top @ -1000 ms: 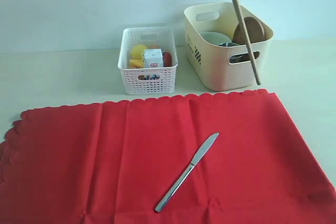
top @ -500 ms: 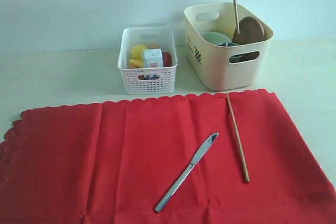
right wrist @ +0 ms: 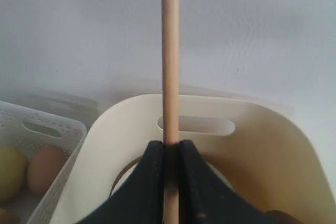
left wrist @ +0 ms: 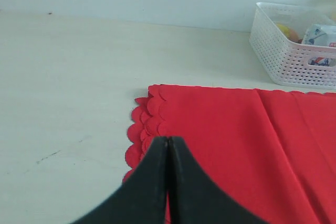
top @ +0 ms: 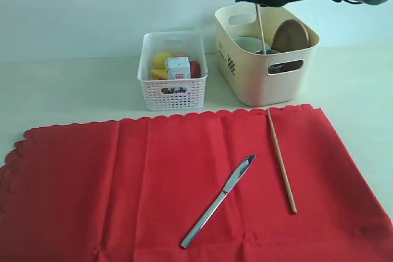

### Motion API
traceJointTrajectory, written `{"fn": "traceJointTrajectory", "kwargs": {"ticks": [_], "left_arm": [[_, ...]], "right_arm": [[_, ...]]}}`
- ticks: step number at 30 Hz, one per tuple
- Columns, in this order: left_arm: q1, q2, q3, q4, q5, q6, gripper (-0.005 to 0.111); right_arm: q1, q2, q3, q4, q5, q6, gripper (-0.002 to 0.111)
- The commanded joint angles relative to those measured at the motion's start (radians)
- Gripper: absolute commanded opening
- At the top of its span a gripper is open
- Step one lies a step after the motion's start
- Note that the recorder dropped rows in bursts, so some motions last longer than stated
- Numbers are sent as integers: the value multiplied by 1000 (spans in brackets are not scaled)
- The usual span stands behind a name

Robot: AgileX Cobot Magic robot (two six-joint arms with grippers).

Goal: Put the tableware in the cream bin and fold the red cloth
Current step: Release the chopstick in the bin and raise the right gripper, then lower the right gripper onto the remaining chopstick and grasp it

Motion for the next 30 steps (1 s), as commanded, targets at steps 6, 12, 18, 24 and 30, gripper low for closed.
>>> {"fn": "traceJointTrajectory", "kwargs": {"ticks": [6,12,18,24,30], "left_arm": [[-5,-6,0,0,-8,-3,1],[-5,-6,0,0,-8,-3,1],[-5,-6,0,0,-8,-3,1],[-5,-6,0,0,-8,-3,1],[-5,-6,0,0,-8,-3,1]], "right_arm": [[-6,63,-13,-1,11,-8,18],[-6,-18,-13,-142,123,43,70],[-6,-206,-13,-312,414,268,71],[-3,-301,18,-322,756,344,66],[9,-464,469,-329,682,385,64]]}}
